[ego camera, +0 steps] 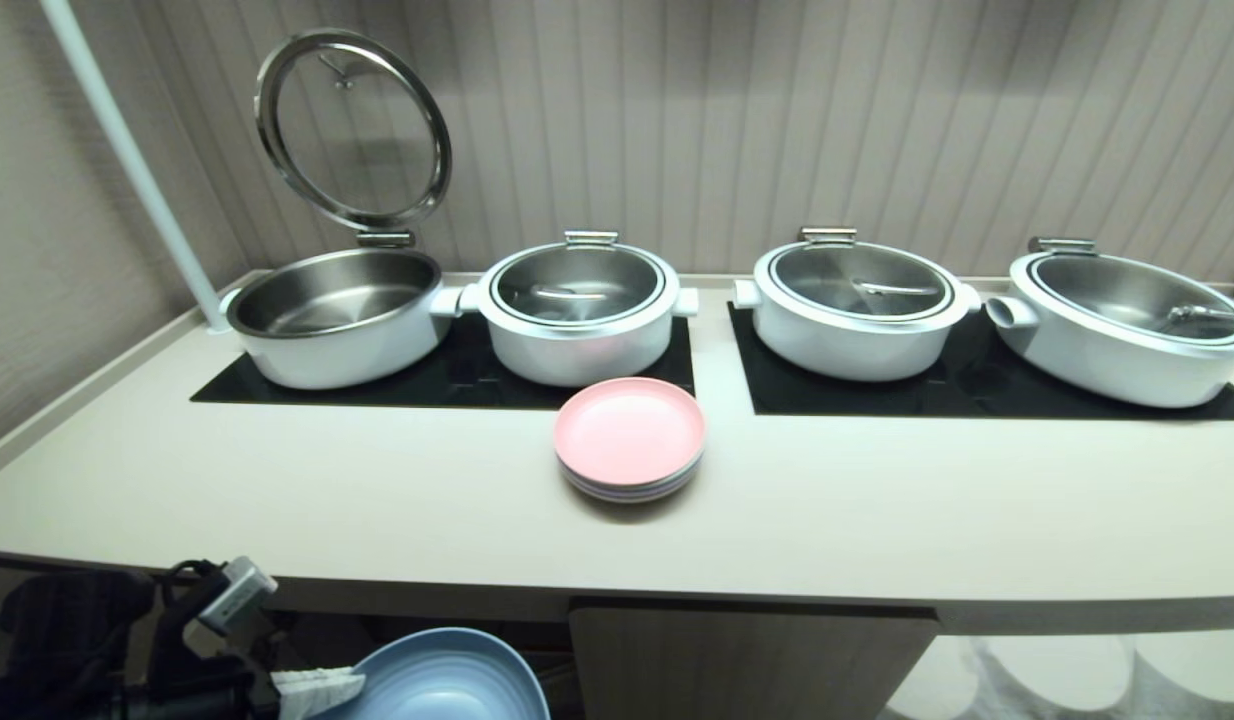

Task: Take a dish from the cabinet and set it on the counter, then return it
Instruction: Place it on the table

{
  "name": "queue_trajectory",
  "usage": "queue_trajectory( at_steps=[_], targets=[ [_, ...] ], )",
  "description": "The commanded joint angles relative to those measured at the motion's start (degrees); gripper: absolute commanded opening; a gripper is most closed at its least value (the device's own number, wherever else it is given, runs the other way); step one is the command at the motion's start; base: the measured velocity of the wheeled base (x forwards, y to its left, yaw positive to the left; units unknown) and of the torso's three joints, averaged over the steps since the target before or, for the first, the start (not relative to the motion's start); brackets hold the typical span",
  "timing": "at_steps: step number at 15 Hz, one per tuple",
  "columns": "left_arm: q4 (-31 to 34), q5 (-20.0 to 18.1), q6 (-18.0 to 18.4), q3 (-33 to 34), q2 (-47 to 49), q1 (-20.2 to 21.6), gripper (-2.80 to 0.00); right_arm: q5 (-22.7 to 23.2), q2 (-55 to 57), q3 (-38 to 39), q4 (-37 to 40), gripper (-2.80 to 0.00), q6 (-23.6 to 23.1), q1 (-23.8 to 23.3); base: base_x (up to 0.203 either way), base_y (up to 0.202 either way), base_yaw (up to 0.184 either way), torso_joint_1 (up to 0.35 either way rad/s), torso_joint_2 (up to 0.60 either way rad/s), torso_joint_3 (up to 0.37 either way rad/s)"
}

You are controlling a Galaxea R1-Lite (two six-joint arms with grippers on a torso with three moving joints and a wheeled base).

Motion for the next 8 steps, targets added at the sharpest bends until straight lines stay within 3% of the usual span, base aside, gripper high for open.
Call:
queue_trajectory(
  at_steps=[1,8],
  targets=[
    [-0.3,-0.3,0.1,-0.1,0.3,0.0,-2.8,0.0,0.0,0.0,0.0,-2.8,0.0,0.0,0.0,0.0,0.0,0.0,0.0,0.0],
    [-0.4,-0.3,0.0,-0.7,-0.1,0.1,-2.8,0.0,0.0,0.0,0.0,-2.8,0.0,0.0,0.0,0.0,0.0,0.0,0.0,0.0]
  ],
)
